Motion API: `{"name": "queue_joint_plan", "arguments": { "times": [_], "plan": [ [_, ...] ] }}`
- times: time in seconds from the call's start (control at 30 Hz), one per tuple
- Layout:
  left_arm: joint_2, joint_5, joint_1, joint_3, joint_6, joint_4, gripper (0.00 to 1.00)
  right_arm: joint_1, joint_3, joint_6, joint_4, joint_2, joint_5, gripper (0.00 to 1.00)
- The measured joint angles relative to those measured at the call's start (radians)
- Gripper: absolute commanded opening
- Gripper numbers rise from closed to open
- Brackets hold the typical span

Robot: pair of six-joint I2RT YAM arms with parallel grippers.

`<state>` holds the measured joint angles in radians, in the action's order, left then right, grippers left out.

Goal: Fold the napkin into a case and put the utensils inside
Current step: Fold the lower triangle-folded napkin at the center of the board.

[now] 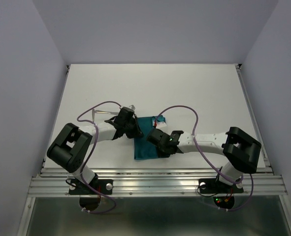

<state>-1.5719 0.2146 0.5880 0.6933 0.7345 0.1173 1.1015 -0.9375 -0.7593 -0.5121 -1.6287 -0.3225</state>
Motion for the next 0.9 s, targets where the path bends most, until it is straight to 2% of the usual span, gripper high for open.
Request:
{"name": "queue_joint_plan", "arguments": {
  "times": [0.2,0.9],
  "plan": [
    [0.000,0.003,0.000,-0.011,0.008,0.024,0.00,0.000,-0.004,-0.005,-0.004,-0.002,-0.009,0.01],
    [0.000,0.013,0.000,-0.033,0.027,0.068,0.00,0.000,-0.050,-0.003,-0.012,-0.026,-0.013,0.01]
  ]
}}
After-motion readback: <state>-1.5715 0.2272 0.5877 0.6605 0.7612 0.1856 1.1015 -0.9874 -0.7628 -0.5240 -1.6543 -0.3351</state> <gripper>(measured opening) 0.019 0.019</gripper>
